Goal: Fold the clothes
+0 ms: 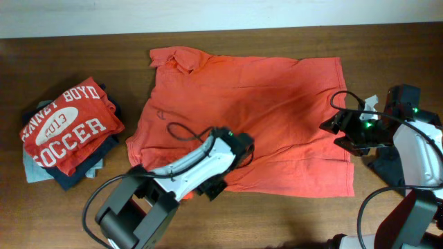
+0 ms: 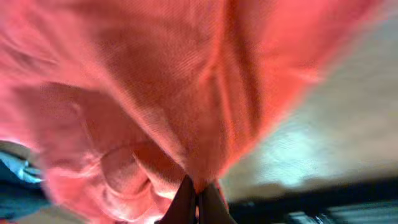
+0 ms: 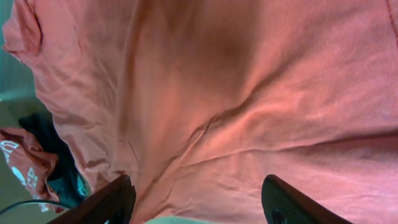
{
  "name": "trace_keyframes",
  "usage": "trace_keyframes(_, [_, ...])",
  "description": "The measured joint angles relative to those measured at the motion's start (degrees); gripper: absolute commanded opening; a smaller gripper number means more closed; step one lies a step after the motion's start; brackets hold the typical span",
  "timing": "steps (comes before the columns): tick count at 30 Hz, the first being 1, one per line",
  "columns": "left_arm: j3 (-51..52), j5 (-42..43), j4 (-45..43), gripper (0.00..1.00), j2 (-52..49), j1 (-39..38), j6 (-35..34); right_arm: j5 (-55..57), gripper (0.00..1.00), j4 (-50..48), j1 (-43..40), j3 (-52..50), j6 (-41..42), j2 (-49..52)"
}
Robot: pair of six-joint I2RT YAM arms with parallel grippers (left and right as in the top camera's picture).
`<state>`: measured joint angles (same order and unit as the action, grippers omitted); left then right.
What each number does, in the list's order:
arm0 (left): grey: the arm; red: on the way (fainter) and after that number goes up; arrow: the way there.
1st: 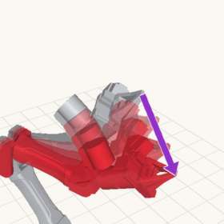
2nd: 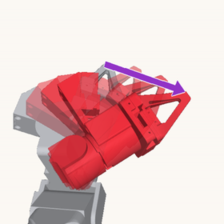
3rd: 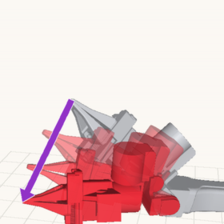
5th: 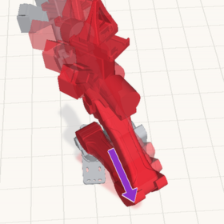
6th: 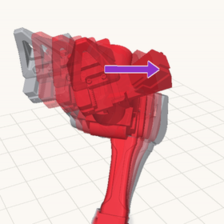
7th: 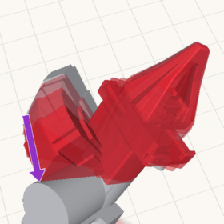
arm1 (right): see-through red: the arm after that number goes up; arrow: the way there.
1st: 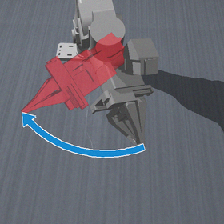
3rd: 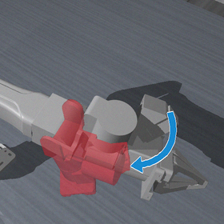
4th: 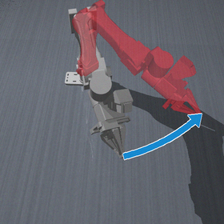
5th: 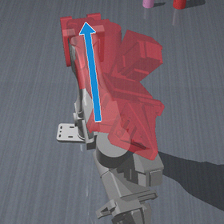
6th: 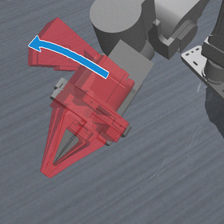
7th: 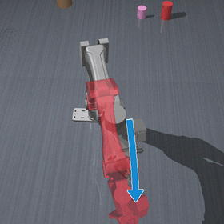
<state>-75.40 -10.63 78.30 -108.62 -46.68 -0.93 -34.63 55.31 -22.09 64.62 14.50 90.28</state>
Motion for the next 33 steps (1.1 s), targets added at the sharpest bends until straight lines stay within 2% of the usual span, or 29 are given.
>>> trace_keyframes(5, [-7.7, 4.4, 2.3, 0.01, 0.0, 0.0, 4.9, 0.0, 0.7, 0.0, 0.0, 0.0, 0.0, 0.0])
trace_keyframes(10, [-8.3, 6.0, 0.3, 0.02, 0.0, 0.0, 9.0, 0.0, 0.7, 0.0, 0.0, 0.0, 0.0, 0.0])
trace_keyframes(13, [-8.3, 6.5, -3.0, 0.08, 0.0, 0.7, 11.3, 0.0, 0.7, 0.0, 0.0, 0.0, 0.0, 0.0])
trace_keyframes(14, [-8.3, 6.6, -4.2, 0.12, 0.0, 1.0, 11.8, 0.0, 0.7, 0.0, 0.0, 0.0, 0.0, 0.0])
trace_keyframes(15, [-8.3, 6.8, -5.4, 0.22, 0.0, 1.6, 12.2, 0.0, 0.7, 0.0, 0.0, 0.0, 0.0, 0.0])
trace_keyframes(18, [-8.3, 7.2, -8.9, 0.63, 0.0, 3.8, 13.4, 0.0, 0.7, 0.0, 0.0, 0.0, 0.0, 0.0])
trace_keyframes(20, [-8.3, 7.3, -10.3, 0.73, 0.0, 5.5, 13.7, 0.0, 0.7, 0.1, 0.0, 0.0, 0.0, 0.0])
trace_keyframes(25, [-8.3, 8.9, -7.5, 0.72, 0.0, 9.0, 13.5, 0.0, 0.7, 0.2, 0.0, 0.0, 0.0, 0.0])
trace_keyframes(33, [-8.3, 13.5, -0.2, 0.66, 0.0, 6.6, 8.1, 0.0, 0.7, 0.2, 0.0, 0.0, 0.0, 0.0])
